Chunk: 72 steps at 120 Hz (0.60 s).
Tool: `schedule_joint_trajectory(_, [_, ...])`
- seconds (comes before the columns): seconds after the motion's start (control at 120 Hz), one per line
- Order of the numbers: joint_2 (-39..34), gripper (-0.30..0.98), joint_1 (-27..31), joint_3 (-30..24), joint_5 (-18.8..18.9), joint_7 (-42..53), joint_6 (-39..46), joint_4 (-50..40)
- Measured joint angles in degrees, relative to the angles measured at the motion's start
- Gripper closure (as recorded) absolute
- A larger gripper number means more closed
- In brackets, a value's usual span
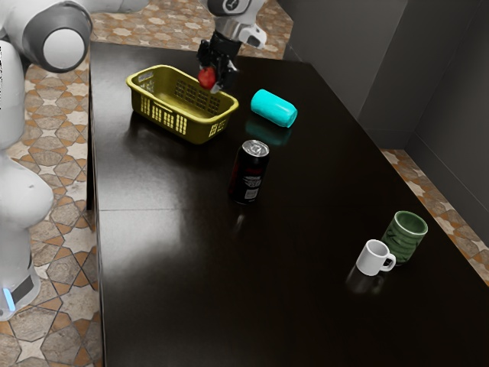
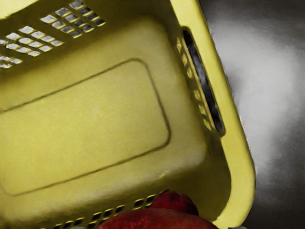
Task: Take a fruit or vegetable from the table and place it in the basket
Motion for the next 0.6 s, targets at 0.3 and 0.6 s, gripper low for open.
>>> schedule_joint_trajectory(0.3, [6.9, 0.38, 1.7, 13.1, -5.4, 13.0, 12.1, -1.8])
schedule_joint_trajectory(0.6, [3.7, 0.06, -2.2, 13.1, -7.4, 22.6, 16.6, -2.2])
